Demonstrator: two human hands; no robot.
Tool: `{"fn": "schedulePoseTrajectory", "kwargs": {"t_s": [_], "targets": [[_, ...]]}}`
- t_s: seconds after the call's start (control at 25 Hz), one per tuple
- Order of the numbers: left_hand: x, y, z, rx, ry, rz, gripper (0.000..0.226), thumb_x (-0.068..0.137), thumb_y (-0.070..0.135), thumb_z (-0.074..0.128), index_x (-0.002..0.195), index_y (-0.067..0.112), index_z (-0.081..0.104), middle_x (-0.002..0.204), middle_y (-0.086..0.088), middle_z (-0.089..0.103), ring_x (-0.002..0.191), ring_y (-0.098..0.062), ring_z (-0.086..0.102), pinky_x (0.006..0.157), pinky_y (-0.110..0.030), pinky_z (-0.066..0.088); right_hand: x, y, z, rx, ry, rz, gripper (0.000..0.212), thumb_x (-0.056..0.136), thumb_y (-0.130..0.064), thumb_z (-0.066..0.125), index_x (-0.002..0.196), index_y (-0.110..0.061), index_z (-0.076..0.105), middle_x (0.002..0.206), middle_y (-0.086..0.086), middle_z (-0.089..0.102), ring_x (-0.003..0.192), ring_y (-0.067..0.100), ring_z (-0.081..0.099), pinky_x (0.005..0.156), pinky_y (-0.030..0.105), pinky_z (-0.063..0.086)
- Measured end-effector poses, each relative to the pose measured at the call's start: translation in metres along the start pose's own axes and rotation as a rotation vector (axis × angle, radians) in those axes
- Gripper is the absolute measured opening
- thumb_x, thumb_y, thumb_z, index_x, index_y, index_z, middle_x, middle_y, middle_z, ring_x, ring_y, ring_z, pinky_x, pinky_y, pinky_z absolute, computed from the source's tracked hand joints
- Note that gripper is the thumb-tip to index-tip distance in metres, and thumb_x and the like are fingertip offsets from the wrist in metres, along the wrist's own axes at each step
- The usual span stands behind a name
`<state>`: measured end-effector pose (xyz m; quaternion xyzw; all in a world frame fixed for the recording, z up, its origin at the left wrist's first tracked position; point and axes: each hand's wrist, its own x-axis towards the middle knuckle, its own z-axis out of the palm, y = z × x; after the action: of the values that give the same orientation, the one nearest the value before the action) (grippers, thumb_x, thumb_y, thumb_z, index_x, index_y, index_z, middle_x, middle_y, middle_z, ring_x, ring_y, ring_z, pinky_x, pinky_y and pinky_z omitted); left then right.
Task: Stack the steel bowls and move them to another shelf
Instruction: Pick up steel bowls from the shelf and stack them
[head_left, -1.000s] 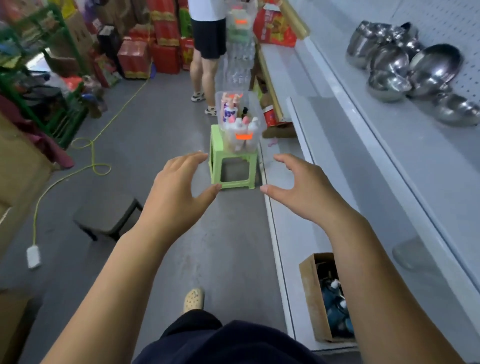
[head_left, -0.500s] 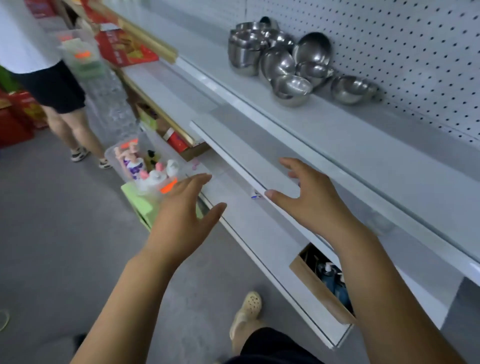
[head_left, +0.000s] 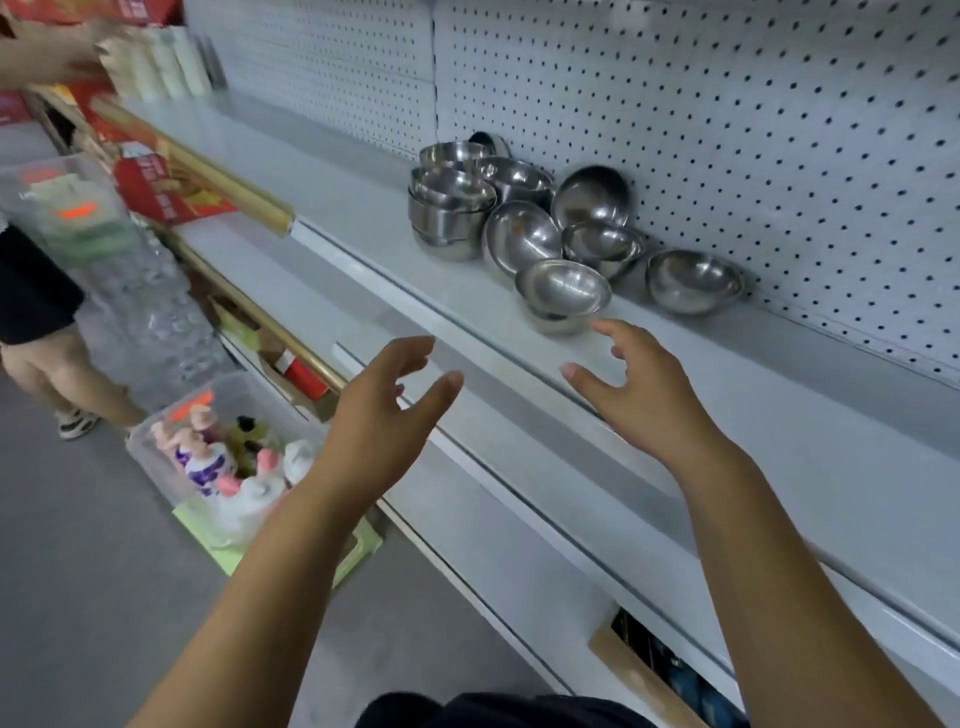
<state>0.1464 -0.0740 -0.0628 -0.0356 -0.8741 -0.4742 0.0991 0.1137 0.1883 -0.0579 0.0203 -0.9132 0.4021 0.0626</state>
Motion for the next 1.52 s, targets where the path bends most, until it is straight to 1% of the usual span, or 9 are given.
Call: {"fn": "schedulePoseTrajectory", "kwargs": {"t_s": [0.24, 0.32, 0.52, 0.76, 0.96, 1.08, 1.2, 1.4, 1.52], "targets": [[0.082, -0.016, 0.019, -0.138, -0.082, -0.023, 0.055, 0.092, 0.06, 0.059, 0.141, 0.034, 0.053, 0.138, 0.011, 0.059, 0.126, -0.013, 0.057, 0.104, -0.032, 0.047, 0.046, 0.013, 0.033, -0.02, -0.001, 0.079, 0.081, 0.097, -0.054, 0.064, 0.163, -0.031, 0.024, 0.173, 0.004, 0.015, 0.159, 0.02, 0.017, 0.12, 0.029, 0.021], [0.114, -0.016, 0.029, -0.185, -0.114, -0.016, 0.051, 0.095, 0.055, 0.06, 0.141, 0.034, 0.053, 0.138, 0.009, 0.059, 0.126, -0.014, 0.056, 0.105, -0.032, 0.046, 0.059, 0.014, 0.038, -0.008, 0.042, 0.104, 0.078, 0.097, -0.056, 0.061, 0.162, -0.031, 0.026, 0.171, 0.003, 0.021, 0.157, 0.018, 0.024, 0.123, 0.032, 0.027], [0.18, -0.024, 0.05, -0.299, -0.273, 0.054, 0.046, 0.102, 0.04, 0.057, 0.147, 0.041, 0.045, 0.15, 0.013, 0.047, 0.131, -0.01, 0.051, 0.104, -0.031, 0.044, 0.071, 0.006, 0.049, -0.056, 0.238, 0.128, 0.05, 0.098, -0.041, 0.068, 0.143, -0.022, 0.057, 0.143, -0.005, 0.05, 0.121, 0.003, 0.048, 0.093, 0.001, 0.029], [0.215, -0.05, 0.079, -0.345, -0.326, 0.188, 0.063, 0.101, 0.036, 0.06, 0.156, 0.043, 0.03, 0.155, 0.011, 0.041, 0.137, -0.017, 0.047, 0.115, -0.041, 0.043, 0.06, 0.015, 0.071, -0.033, 0.501, 0.182, 0.02, 0.088, -0.035, 0.08, 0.104, -0.034, 0.068, 0.125, -0.011, 0.065, 0.107, -0.011, 0.057, 0.094, 0.005, 0.04], [0.239, -0.056, 0.084, -0.335, -0.378, 0.162, 0.055, 0.1, 0.034, 0.062, 0.151, 0.035, 0.041, 0.137, -0.003, 0.057, 0.117, -0.013, 0.06, 0.104, -0.032, 0.049, 0.047, 0.011, 0.083, 0.009, 0.709, 0.278, 0.042, 0.084, -0.044, 0.081, 0.122, -0.034, 0.065, 0.136, -0.017, 0.059, 0.122, 0.0, 0.058, 0.107, 0.019, 0.046], [0.25, -0.061, 0.087, -0.329, -0.409, 0.179, 0.062, 0.094, 0.029, 0.073, 0.149, 0.031, 0.045, 0.14, -0.005, 0.052, 0.109, -0.009, 0.061, 0.102, -0.03, 0.052, 0.046, 0.005, 0.08, 0.109, 0.68, 0.332, 0.069, 0.078, -0.046, 0.085, 0.136, -0.041, 0.05, 0.138, -0.028, 0.054, 0.125, -0.006, 0.054, 0.105, 0.014, 0.045], [0.25, -0.069, 0.091, -0.289, -0.384, 0.247, 0.062, 0.092, 0.018, 0.076, 0.147, 0.027, 0.048, 0.147, -0.009, 0.045, 0.098, 0.01, 0.058, 0.099, -0.03, 0.053, 0.053, 0.003, 0.072, 0.145, 0.581, 0.379, 0.099, 0.066, -0.045, 0.093, 0.147, -0.045, 0.035, 0.135, -0.04, 0.044, 0.124, -0.01, 0.05, 0.102, 0.01, 0.039], [0.243, -0.081, 0.101, -0.219, -0.336, 0.35, 0.053, 0.096, 0.014, 0.069, 0.144, 0.025, 0.052, 0.153, -0.011, 0.04, 0.105, -0.02, 0.066, 0.098, -0.046, 0.056, 0.075, 0.007, 0.062, 0.162, 0.503, 0.361, 0.128, 0.058, -0.052, 0.092, 0.16, -0.04, 0.016, 0.134, -0.047, 0.041, 0.121, -0.025, 0.046, 0.102, 0.003, 0.037], [0.238, -0.083, 0.1, -0.293, -0.316, 0.342, 0.052, 0.095, 0.017, 0.07, 0.143, 0.029, 0.053, 0.146, -0.008, 0.045, 0.105, -0.017, 0.068, 0.099, -0.045, 0.056, 0.073, 0.012, 0.066, 0.18, 0.56, 0.341, 0.132, 0.061, -0.048, 0.091, 0.163, -0.035, 0.01, 0.14, -0.036, 0.047, 0.124, -0.021, 0.048, 0.102, 0.002, 0.037]]}}
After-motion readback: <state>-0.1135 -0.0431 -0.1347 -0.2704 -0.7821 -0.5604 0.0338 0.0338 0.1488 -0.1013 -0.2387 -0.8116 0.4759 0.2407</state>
